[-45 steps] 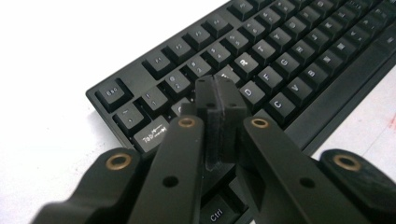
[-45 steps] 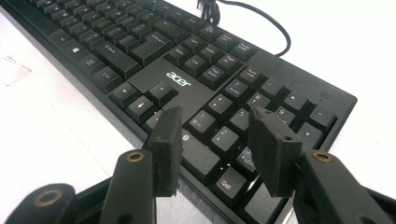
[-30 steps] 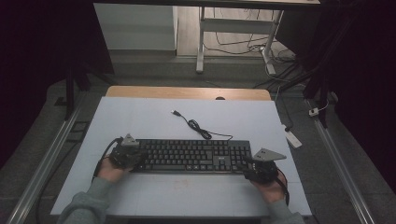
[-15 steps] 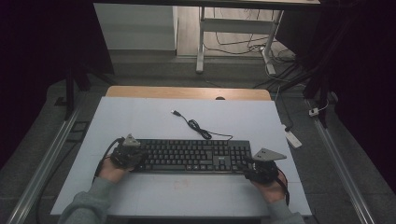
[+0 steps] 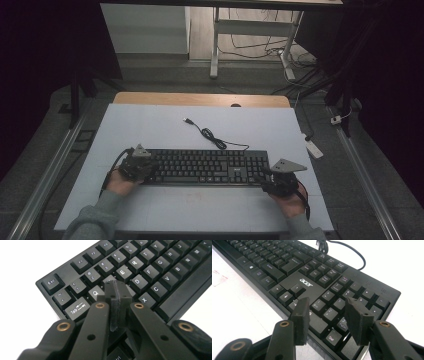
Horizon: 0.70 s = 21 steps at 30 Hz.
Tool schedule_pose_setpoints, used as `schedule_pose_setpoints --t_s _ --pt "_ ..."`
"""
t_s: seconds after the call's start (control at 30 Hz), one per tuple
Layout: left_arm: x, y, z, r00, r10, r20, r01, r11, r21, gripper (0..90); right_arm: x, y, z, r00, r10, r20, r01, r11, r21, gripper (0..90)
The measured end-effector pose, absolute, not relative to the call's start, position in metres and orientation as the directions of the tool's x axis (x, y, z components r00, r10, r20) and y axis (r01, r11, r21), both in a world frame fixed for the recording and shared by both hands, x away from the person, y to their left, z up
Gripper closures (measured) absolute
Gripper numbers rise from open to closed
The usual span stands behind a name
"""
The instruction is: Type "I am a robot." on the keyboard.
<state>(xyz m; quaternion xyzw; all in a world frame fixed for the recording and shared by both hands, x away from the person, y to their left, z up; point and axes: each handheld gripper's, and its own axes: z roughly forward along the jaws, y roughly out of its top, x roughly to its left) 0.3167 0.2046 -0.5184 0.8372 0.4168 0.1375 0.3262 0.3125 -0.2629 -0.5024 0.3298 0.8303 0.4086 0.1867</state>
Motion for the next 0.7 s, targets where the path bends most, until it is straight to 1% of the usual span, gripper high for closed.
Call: schedule_pose_setpoints --t_s 0.13,0.23,0.37,0.47,0.7 --pt "0.313 0.207 -0.511 0.616 0.786 -0.058 0.592 -0.413 0.692 88.2 0.312 -0.263 -0.502 -0.712 0.701 -0.04 0.397 0.448 0.801 55.2" --pt "0.312 0.21 -0.508 0.614 0.785 -0.086 0.586 -0.38 0.716 84.6 0.312 -0.263 -0.503 -0.712 0.701 -0.04 0.397 0.448 0.801 55.3" --pt "0.311 0.213 -0.504 0.616 0.777 -0.128 0.579 -0.337 0.742 73.9 0.312 -0.263 -0.502 -0.712 0.701 -0.039 0.397 0.448 0.801 55.2" --pt "0.31 0.215 -0.501 0.614 0.776 -0.142 0.574 -0.316 0.755 64.7 0.312 -0.263 -0.502 -0.711 0.702 -0.04 0.4 0.451 0.798 55.2" --pt "0.308 0.217 -0.495 0.613 0.772 -0.169 0.568 -0.282 0.773 50.9 0.312 -0.263 -0.502 -0.711 0.702 -0.041 0.4 0.451 0.798 55.2"
